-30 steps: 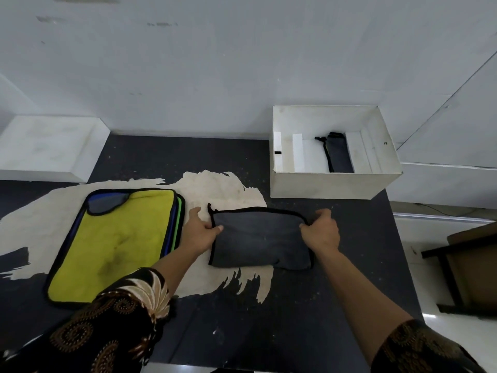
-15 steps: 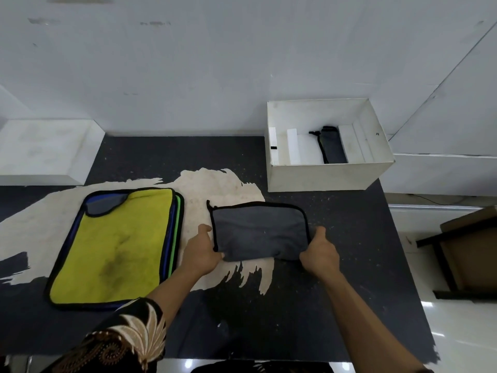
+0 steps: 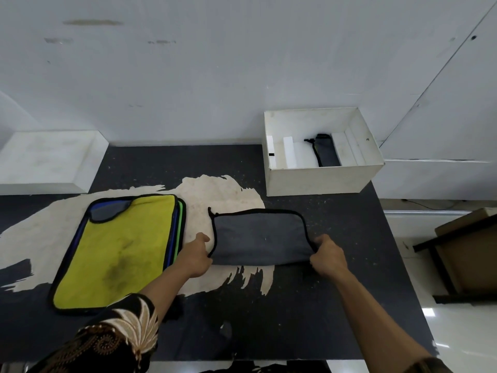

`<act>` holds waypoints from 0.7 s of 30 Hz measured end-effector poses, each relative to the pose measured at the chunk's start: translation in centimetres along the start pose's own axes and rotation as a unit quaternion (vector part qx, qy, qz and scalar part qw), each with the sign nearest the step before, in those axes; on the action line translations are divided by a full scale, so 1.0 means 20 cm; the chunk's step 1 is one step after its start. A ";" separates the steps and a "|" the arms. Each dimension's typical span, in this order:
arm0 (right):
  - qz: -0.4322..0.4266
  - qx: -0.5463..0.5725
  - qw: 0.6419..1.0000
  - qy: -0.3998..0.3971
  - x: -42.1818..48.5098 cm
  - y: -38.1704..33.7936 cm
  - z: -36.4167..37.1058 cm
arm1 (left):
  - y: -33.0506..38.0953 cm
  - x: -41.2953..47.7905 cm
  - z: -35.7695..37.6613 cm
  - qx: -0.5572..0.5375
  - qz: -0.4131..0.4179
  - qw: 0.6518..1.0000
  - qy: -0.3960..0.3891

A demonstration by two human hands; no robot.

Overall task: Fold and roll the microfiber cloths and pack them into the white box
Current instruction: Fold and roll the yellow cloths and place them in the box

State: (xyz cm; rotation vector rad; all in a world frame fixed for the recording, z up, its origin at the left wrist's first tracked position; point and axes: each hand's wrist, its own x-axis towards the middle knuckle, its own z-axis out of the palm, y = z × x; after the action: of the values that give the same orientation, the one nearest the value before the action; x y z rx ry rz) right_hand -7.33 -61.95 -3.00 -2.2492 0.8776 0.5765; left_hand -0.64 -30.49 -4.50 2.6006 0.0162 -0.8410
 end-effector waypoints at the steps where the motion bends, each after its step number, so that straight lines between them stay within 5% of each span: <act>1: -0.001 0.002 1.000 -0.003 0.00 0.00 0.00 | 0.00 0.00 0.01 -0.004 -0.003 1.000 -0.006; 9: 0.000 -0.010 0.997 0.070 -0.01 0.01 0.07 | 0.06 -0.03 0.09 -0.067 -0.075 0.992 0.079; 17: 0.013 -0.072 0.997 0.039 -0.01 0.02 0.08 | 0.10 -0.04 0.14 -0.031 -0.089 0.994 0.049; 21: 0.016 -0.004 0.998 0.052 0.00 -0.03 0.08 | 0.11 -0.04 0.14 -0.086 -0.082 0.992 0.047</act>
State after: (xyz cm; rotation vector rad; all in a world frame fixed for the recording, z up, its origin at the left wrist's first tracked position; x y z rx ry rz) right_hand -7.07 -60.45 -3.84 -2.2922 0.9672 0.4815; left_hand -2.49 -33.48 -5.29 2.4980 0.3204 -0.7357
